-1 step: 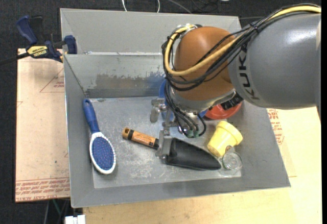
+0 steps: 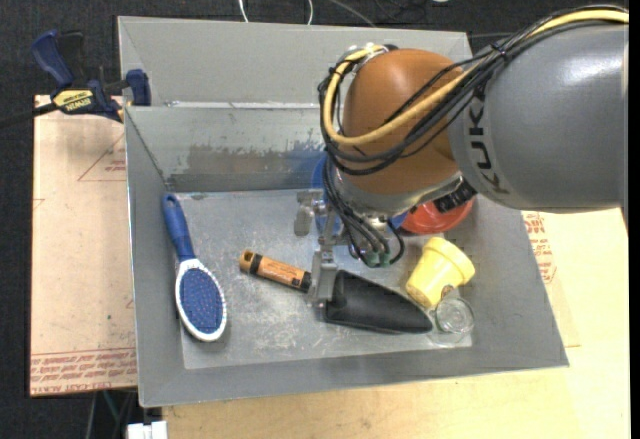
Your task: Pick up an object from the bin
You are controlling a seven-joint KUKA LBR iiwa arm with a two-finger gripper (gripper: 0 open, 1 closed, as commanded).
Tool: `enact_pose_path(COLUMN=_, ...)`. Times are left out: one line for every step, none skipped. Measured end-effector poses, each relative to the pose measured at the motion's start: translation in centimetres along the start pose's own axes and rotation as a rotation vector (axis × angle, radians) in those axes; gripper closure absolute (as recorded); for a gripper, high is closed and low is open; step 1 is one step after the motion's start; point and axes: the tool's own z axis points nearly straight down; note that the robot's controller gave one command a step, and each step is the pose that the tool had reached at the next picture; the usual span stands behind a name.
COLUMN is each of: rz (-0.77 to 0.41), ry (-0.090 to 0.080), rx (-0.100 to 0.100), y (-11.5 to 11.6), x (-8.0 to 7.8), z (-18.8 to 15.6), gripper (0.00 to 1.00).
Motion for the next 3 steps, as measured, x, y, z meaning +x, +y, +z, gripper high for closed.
enact_pose_path(rz=0.029, ry=0.007, rx=0.000, y=-6.7, x=-0.6, z=13.9, gripper=0.00)
enact_pose_path(rz=0.231, ry=-0.010, rx=-0.006, y=-6.7, x=-2.3, z=13.5, gripper=0.00)
enact_pose_path(rz=0.048, ry=0.003, rx=-0.003, y=-6.5, x=-1.0, z=13.6, gripper=0.00)
